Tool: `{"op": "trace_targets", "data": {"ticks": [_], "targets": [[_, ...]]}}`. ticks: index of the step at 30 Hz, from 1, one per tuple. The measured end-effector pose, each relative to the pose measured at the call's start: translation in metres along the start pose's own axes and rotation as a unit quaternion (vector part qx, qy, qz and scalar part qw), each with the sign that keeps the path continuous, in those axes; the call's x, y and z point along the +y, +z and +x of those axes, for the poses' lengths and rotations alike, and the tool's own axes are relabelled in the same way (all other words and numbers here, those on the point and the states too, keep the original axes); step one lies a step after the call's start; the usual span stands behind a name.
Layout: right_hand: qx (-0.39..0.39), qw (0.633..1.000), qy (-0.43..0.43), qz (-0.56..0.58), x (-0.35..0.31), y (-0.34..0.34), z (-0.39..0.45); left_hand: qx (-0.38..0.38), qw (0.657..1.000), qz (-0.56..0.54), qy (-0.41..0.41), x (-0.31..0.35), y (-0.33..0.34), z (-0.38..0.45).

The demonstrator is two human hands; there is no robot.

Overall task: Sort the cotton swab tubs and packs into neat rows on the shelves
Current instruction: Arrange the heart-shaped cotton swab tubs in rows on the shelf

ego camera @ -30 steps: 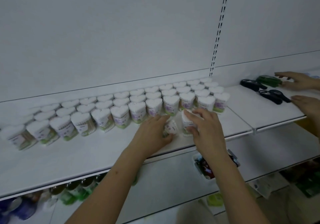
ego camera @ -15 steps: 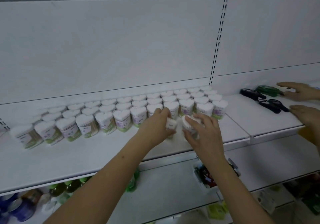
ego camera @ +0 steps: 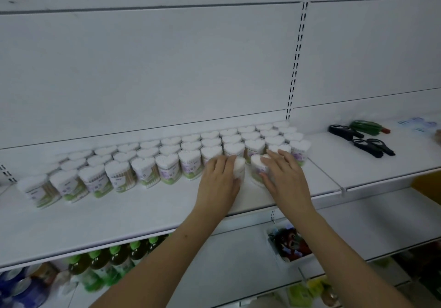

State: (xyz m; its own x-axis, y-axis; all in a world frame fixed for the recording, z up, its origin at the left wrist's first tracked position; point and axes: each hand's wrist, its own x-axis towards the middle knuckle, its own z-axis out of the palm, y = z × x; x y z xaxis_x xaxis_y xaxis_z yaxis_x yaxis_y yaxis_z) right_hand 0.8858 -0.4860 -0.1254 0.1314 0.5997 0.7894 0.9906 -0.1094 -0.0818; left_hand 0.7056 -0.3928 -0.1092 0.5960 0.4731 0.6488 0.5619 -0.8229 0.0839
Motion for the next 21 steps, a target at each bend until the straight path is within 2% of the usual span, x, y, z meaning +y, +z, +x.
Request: {"op": "trace_targets", "data": {"ticks": [3, 7, 14, 17, 21], "targets": [[0.015, 1.000, -0.002, -0.018, 0.003, 0.003, 0.003, 0.021, 1.000, 0.020, 0.010, -0.001, 0.001, 0.005], [-0.006, 0.999, -0.011, -0.036, 0.004, 0.006, 0.012, 0.028, 0.999, 0.029, 0.025, -0.007, 0.010, 0.013], [-0.021, 0.999, -0.011, -0.021, 0.011, 0.011, 0.022, -0.021, 0.998, -0.016, 0.053, -0.019, 0.017, 0.022], [-0.051, 0.998, -0.002, -0.024, 0.014, 0.013, 0.027, -0.040, 0.997, -0.028, 0.064, -0.019, 0.015, 0.027], [-0.098, 0.994, 0.027, 0.050, 0.016, 0.013, 0.032, -0.046, 0.997, -0.027, 0.063, -0.018, 0.013, 0.030]]}}
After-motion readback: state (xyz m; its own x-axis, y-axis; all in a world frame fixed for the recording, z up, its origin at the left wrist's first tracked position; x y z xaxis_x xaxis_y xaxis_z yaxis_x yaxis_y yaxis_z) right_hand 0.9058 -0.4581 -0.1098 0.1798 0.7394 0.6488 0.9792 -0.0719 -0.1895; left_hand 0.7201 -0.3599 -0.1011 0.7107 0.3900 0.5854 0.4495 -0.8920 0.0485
